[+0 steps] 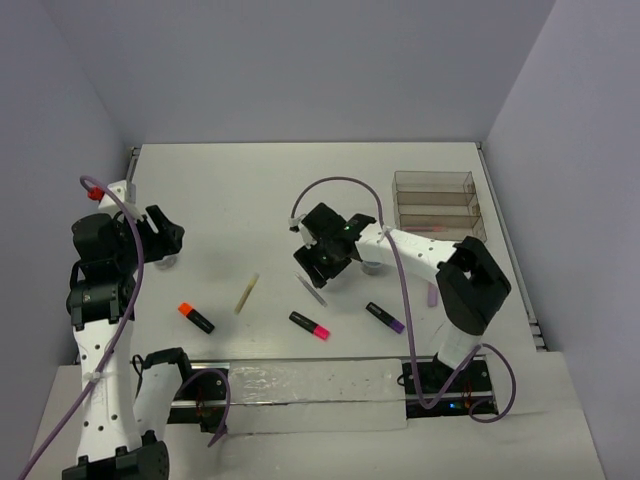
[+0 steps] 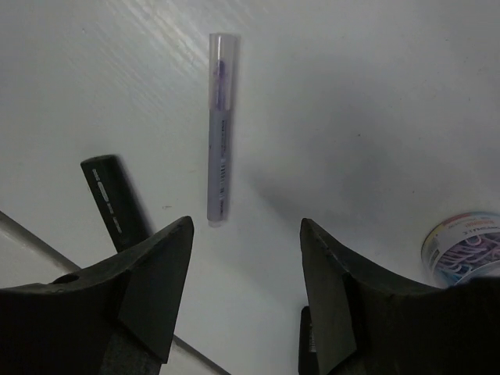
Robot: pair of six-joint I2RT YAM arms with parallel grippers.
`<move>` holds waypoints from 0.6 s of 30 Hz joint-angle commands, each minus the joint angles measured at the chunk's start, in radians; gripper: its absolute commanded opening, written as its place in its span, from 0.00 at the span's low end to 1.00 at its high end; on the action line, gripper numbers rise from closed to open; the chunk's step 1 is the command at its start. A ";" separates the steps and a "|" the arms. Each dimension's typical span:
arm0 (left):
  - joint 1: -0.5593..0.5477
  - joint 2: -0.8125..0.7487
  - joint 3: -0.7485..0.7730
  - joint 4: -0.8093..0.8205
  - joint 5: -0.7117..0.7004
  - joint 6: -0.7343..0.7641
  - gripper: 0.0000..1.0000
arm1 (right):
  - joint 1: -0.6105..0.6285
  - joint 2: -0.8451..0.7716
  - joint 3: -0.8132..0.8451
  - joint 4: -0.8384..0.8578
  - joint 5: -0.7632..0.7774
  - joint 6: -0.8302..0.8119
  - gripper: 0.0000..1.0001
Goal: Sort the stationery into containers
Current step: Pick up the pen from the center of the board.
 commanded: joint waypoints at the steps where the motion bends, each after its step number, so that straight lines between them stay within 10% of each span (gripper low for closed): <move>1: 0.007 0.008 0.008 0.013 0.001 -0.007 0.70 | 0.071 -0.015 -0.002 -0.031 0.049 -0.079 0.66; 12: 0.006 0.005 0.003 0.027 -0.025 -0.016 0.69 | 0.144 0.136 0.010 0.101 0.041 -0.067 0.65; 18: 0.008 0.011 0.004 0.024 -0.037 -0.021 0.69 | 0.146 0.238 0.052 0.107 0.072 -0.063 0.45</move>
